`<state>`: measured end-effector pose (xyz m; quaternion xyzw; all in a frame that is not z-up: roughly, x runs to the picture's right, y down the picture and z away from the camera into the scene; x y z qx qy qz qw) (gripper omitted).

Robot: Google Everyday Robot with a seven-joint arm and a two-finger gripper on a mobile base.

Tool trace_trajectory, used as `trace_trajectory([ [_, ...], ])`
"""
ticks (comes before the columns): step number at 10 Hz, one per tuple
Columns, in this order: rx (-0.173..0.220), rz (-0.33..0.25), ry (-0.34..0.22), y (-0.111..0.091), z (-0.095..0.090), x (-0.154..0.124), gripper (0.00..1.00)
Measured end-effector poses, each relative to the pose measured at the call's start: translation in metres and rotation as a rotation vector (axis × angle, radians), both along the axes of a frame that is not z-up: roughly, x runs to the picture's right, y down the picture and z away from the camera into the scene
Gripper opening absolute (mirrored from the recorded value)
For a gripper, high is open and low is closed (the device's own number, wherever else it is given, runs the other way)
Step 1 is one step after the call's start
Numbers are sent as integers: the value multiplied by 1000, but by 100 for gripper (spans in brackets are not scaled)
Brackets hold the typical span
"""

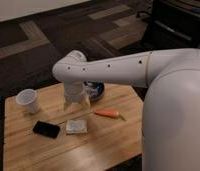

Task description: Drag the ceramic bowl in a circle

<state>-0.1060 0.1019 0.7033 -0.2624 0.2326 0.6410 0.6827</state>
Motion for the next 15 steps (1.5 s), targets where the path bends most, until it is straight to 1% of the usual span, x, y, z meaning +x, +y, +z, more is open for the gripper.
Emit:
trace_trajectory([
  [4,2,1,2,-1,0,1,65],
  [6,4,5,12,-6,-1,7,65],
  [8,0,-8,18,-12,0,15,65],
  [10,-1,-32,10,-23,5,22,65],
  [12,7,-61,-6,-33,13,26,65],
  [15,2,-114,-53,-44,31,28,65],
])
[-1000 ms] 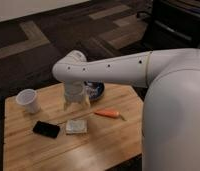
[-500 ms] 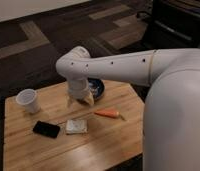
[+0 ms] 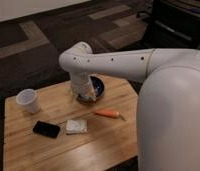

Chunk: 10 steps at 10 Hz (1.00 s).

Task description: Drag the ceramic bowl in a circle

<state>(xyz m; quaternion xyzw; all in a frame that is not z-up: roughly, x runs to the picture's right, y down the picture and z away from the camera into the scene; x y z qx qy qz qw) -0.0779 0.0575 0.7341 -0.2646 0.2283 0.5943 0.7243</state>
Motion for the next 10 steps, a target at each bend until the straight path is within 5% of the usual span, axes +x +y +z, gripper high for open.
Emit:
trace_trajectory([
  [10,-43,-210,-132,-46,63,-49,65],
])
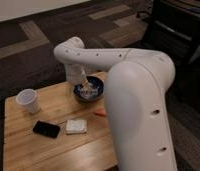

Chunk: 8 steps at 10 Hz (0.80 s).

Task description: Drag the ceramic bowl in a circle

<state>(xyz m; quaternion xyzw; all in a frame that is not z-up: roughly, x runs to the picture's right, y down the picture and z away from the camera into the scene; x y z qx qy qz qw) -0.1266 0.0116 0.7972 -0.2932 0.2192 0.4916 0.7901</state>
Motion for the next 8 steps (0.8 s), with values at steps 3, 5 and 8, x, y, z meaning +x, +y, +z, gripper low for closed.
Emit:
trace_trajectory([
  [3,-15,-62,-23,-22,21,-15,65],
  [5,-22,-91,-35,-36,39,-18,65],
  [8,-17,-123,-87,-59,69,-11,65],
])
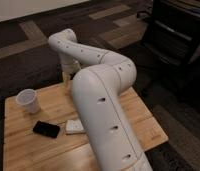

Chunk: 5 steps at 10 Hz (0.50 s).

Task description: Drag the ceramic bowl in a circle

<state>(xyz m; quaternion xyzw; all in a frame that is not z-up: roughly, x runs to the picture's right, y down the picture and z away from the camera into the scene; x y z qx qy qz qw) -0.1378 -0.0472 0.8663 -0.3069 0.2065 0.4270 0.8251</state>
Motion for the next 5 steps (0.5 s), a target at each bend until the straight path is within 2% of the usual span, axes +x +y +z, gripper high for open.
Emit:
trace_trajectory([
  [3,42,-14,-33,-29,22,29,65],
  [5,74,15,-28,-43,31,68,65],
])
